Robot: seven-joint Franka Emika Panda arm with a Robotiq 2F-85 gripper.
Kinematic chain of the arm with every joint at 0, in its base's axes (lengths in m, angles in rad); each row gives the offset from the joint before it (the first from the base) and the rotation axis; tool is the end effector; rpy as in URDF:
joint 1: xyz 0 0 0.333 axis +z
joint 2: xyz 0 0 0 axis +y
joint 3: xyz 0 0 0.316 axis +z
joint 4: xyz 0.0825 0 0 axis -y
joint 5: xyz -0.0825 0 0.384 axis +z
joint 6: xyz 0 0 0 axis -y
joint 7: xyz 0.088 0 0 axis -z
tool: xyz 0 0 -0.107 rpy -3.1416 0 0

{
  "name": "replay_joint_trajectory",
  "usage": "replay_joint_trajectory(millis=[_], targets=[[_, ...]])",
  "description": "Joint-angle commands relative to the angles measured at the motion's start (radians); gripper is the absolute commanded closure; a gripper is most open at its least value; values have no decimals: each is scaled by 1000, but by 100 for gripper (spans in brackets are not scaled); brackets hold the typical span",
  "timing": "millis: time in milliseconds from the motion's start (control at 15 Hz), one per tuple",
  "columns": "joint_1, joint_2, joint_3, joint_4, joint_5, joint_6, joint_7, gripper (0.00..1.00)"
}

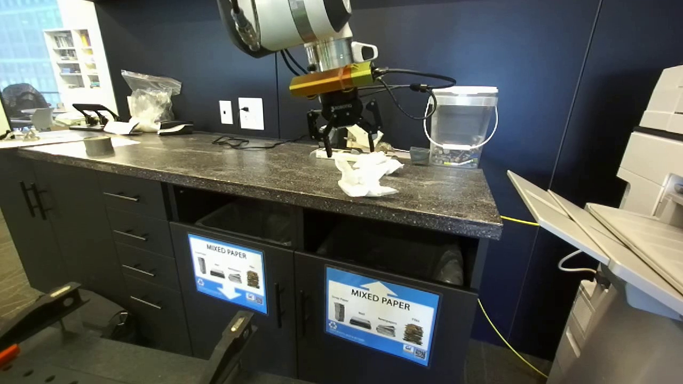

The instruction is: Put the tissues inside the rubbish.

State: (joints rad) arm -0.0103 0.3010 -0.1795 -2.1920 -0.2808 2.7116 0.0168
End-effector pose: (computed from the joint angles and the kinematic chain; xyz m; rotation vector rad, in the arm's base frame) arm 0.5701 -0.0983 0.2701 2.9125 0.0731 0.2903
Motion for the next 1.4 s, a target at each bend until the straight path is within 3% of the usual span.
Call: replay_joint_trajectory(millis=[0,267,733,1333], targets=[[-44,42,49,30,93,77,-22,0],[-76,94,99,53,178,148,-60,0],[-36,176,34,104,122,170,-22,0],[-34,260,17,158,116,221,-31,0]])
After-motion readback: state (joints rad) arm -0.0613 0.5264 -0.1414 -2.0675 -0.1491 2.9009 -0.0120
